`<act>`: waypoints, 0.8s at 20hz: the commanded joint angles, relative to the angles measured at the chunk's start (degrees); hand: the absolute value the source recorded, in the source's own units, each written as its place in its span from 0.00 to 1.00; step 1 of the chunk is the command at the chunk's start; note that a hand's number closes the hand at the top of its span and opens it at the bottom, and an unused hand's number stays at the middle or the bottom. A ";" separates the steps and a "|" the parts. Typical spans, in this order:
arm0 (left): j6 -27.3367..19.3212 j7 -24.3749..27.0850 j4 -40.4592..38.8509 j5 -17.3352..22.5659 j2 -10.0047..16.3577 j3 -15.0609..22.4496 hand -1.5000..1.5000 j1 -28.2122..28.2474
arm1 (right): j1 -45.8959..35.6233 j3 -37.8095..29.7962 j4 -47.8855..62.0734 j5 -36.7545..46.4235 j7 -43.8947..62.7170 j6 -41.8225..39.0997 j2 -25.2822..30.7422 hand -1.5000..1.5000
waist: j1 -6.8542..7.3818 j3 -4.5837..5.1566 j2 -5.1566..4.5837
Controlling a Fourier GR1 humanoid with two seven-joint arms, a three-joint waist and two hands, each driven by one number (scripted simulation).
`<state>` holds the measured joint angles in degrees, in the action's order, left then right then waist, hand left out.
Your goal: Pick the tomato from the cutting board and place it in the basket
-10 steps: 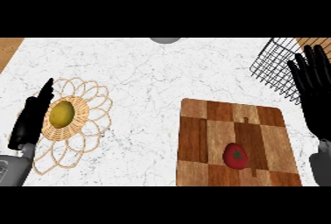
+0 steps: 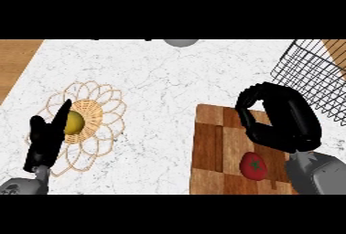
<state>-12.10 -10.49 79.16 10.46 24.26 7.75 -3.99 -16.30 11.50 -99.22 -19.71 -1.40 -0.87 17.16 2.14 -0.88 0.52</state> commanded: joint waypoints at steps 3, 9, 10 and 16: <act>4.22 -3.55 -2.59 4.35 -2.71 1.84 0.50 6.68 | 2.38 14.42 -0.87 18.30 -0.51 8.67 -4.84 0.00 | -1.29 1.12 -0.28; 2.96 -3.25 -0.49 3.95 -2.56 0.82 0.50 10.06 | -1.83 13.70 -0.59 36.01 13.79 12.44 8.41 0.00 | -3.37 1.54 0.56; 2.40 -2.89 -0.66 3.83 -3.04 0.61 0.50 10.02 | -2.72 13.46 -1.74 37.77 17.36 11.27 11.01 0.00 | -4.41 1.69 0.72; 3.56 -3.03 1.72 4.34 -1.66 -0.43 0.50 13.07 | -9.63 10.51 -10.87 38.92 33.64 -2.40 23.53 0.00 | -5.02 1.44 0.79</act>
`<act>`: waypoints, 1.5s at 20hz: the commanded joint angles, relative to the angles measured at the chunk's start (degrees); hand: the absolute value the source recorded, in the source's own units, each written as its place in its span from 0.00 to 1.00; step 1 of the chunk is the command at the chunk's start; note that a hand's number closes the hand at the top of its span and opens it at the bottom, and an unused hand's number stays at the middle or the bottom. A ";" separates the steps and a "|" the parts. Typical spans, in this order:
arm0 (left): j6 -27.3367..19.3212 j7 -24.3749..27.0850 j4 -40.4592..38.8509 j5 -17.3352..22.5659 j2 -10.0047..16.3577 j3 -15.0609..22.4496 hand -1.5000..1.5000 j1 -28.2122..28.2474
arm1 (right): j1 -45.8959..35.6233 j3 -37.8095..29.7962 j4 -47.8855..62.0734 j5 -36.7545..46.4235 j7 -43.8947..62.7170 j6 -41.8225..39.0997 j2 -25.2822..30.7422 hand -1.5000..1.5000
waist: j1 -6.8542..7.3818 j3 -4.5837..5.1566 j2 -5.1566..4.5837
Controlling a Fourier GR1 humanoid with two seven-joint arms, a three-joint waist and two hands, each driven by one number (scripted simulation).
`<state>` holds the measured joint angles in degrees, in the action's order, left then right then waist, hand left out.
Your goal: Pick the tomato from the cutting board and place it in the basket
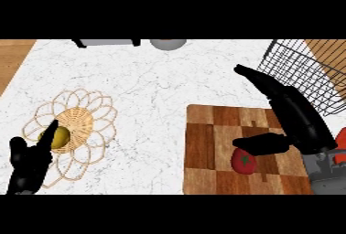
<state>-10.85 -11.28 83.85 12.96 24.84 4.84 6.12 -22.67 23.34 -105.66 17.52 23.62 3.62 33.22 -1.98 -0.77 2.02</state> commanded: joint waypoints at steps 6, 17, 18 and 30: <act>1.19 -2.00 -2.05 0.64 -4.46 3.87 0.50 3.53 | -7.63 -4.07 -11.95 -10.97 19.63 -23.27 15.14 0.00 | -0.95 1.24 -1.26; 1.76 -0.77 -2.11 -0.16 -5.45 3.86 0.50 4.32 | -10.65 -10.91 -17.35 -36.77 34.35 -37.70 27.68 0.00 | -0.45 1.10 -1.60; 2.36 -1.98 0.09 0.26 -4.50 3.66 0.50 5.31 | -9.61 -10.43 -17.89 -37.52 35.10 -37.57 28.63 0.00 | 0.05 1.01 -1.55; 2.32 -3.82 1.16 -1.41 -5.44 3.95 0.50 4.02 | -1.27 -8.39 -22.69 -33.06 32.45 -28.61 25.41 0.00 | 1.31 0.74 -2.06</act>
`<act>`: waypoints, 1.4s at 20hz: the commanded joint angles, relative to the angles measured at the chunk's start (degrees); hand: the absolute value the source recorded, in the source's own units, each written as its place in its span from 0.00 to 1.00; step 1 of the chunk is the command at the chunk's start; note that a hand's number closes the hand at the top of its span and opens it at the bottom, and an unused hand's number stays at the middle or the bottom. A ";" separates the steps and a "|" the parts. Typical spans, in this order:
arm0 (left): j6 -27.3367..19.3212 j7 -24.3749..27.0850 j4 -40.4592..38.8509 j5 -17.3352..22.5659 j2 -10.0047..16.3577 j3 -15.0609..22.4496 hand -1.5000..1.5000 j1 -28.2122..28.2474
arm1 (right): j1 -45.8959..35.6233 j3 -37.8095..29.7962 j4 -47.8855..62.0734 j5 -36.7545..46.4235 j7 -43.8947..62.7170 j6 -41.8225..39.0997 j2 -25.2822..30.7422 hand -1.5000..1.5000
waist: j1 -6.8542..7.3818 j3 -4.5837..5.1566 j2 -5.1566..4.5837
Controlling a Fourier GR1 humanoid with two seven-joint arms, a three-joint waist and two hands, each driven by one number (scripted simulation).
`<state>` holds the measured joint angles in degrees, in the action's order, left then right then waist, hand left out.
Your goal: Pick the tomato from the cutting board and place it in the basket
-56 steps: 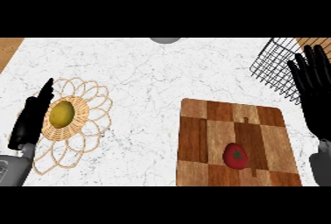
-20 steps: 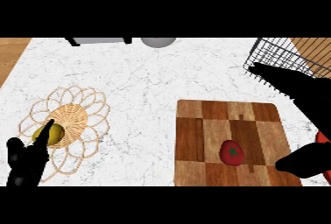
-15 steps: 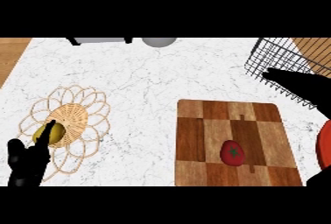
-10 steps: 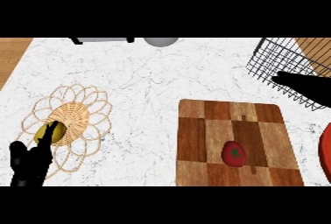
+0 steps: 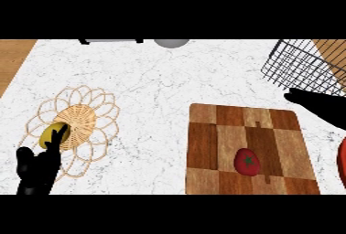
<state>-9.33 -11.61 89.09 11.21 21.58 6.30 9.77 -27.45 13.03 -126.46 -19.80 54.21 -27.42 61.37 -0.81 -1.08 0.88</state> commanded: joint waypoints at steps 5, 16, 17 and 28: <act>2.40 -3.30 -5.01 0.76 -2.12 2.05 0.50 -0.19 | 5.00 4.61 1.23 12.11 -0.83 3.73 -6.64 0.00 | 0.79 1.06 -1.19; 2.67 -2.56 -5.58 -0.37 -3.43 1.83 0.50 0.44 | 8.47 14.32 5.71 25.94 -2.42 4.34 -14.24 0.00 | 1.47 1.10 -1.08; 2.31 -4.42 -5.69 0.24 -3.84 1.36 0.50 -1.48 | 11.33 15.19 4.88 29.07 -4.30 5.37 -14.17 0.00 | 0.80 1.06 -1.02; 2.63 -2.15 -6.74 -2.27 -5.58 2.72 0.50 0.57 | 16.48 16.39 10.65 38.07 -12.88 7.93 -17.81 0.00 | 0.75 1.06 -0.99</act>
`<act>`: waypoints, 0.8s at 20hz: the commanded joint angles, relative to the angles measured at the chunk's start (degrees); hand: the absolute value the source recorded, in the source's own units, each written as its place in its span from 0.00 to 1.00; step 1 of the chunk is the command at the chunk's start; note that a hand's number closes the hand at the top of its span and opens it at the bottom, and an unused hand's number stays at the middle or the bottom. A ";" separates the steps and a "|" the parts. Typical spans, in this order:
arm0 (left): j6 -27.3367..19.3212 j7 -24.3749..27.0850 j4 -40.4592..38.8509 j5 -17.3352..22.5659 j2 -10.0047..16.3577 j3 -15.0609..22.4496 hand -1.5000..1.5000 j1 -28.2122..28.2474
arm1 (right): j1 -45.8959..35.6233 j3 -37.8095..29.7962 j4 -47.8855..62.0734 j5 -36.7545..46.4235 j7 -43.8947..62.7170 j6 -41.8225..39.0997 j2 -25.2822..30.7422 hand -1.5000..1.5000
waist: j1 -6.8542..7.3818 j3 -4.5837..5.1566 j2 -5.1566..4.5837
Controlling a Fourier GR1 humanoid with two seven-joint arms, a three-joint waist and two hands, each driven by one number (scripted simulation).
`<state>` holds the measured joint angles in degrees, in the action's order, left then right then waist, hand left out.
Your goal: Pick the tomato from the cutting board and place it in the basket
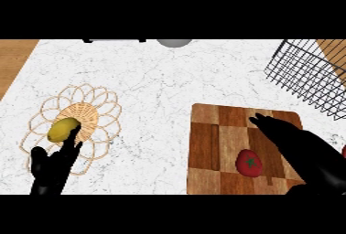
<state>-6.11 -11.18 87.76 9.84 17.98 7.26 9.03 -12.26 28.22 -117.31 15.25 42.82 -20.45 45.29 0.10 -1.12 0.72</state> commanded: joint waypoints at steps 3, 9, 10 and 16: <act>0.47 -3.65 -5.83 0.97 0.12 -2.13 0.50 -1.33 | 2.65 1.26 3.26 5.56 -3.64 2.56 -3.23 0.00 | -0.29 1.10 -0.83; 0.73 -3.94 -6.09 -0.27 -1.27 -0.66 0.50 -0.88 | 4.33 4.01 6.05 11.16 -6.78 5.02 -6.52 0.00 | -0.58 1.11 -0.80; -1.68 -4.44 -2.10 -2.49 -3.00 1.84 0.50 1.37 | 1.06 5.68 10.77 12.68 -6.20 4.74 -9.79 0.00 | 0.34 1.09 -0.85; 1.76 -2.68 -5.95 0.05 -1.63 -1.82 0.50 -0.76 | 0.84 6.36 16.31 14.80 -6.67 2.47 -10.89 0.00 | 0.08 1.14 -0.91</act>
<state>-5.36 -12.93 88.01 9.12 17.20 6.02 9.38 -11.29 33.50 -105.18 28.06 36.75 -17.33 35.85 0.40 -1.11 0.65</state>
